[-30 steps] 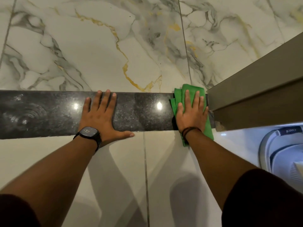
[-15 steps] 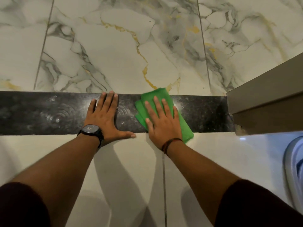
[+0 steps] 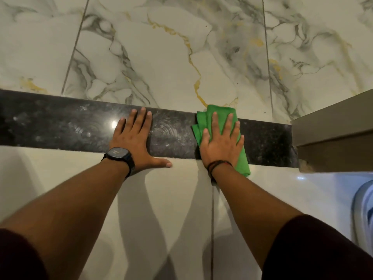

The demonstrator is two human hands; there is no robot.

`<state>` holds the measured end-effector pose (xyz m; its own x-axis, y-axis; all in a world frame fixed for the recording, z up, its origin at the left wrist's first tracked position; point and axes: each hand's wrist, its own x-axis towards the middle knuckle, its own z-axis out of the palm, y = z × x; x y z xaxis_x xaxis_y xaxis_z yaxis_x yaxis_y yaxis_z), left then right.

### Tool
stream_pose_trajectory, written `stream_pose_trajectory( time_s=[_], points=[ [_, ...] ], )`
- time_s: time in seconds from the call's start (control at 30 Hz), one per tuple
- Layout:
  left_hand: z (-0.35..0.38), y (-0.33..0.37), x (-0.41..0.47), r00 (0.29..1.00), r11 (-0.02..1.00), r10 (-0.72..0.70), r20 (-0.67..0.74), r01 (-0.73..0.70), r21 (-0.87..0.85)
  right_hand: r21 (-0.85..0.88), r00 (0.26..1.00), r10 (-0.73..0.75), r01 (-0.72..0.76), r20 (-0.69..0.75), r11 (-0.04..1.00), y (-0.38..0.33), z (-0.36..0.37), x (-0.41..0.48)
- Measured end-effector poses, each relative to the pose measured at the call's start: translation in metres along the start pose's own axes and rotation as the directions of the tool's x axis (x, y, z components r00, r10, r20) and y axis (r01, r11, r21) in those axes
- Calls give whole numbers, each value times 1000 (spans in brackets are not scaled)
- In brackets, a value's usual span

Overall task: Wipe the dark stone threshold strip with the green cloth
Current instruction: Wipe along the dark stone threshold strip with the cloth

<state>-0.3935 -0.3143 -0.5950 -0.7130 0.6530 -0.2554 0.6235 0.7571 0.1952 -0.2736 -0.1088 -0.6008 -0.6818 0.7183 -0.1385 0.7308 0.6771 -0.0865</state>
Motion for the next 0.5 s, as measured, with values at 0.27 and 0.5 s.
stream_pose_trajectory(
  time_s=[0.27,0.5],
  points=[
    [-15,-27,-12,994,996,-79,70,76,35,71,946,-316,312,66,948,-109,7,-30],
    [-15,-30,-12,995,995,-78,68,74,64,42,828,-557,555,72,831,-47,4,-44]
  ],
)
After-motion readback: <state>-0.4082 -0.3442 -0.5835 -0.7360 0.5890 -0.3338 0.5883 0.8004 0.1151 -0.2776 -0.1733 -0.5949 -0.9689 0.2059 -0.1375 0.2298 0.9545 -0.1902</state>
